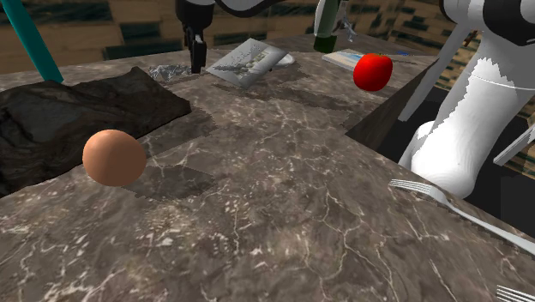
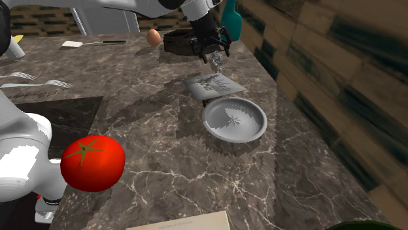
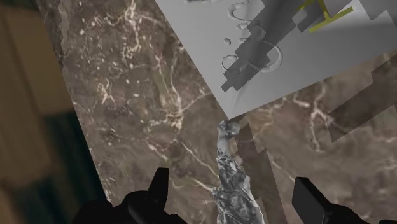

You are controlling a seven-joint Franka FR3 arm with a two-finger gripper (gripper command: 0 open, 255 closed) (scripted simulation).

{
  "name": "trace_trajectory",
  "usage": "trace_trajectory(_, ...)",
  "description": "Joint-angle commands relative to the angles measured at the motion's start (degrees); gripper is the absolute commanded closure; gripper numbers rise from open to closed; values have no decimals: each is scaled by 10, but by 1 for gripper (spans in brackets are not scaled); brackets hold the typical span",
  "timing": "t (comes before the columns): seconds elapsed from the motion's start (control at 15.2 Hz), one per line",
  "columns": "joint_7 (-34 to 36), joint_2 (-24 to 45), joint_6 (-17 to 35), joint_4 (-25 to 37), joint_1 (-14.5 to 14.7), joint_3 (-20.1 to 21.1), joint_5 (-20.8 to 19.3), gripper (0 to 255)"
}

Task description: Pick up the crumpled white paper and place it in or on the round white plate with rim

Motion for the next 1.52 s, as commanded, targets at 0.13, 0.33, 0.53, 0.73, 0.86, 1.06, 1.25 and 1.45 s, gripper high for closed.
trace_trajectory(0.13,0,2,5,-2,-1,-1,-1,0)
trace_trajectory(0.33,0,2,5,-2,-1,-1,-1,0)
trace_trajectory(0.53,0,2,5,-2,-1,-1,-1,255)
trace_trajectory(0.73,0,2,5,-2,-1,-1,-1,255)
trace_trajectory(0.86,0,2,5,-2,-1,-1,-1,255)
trace_trajectory(1.06,0,2,5,-2,-1,-1,-1,255)
trace_trajectory(1.25,-27,107,-156,184,8,6,76,0)
trace_trajectory(1.45,-29,157,-209,255,10,9,98,0)
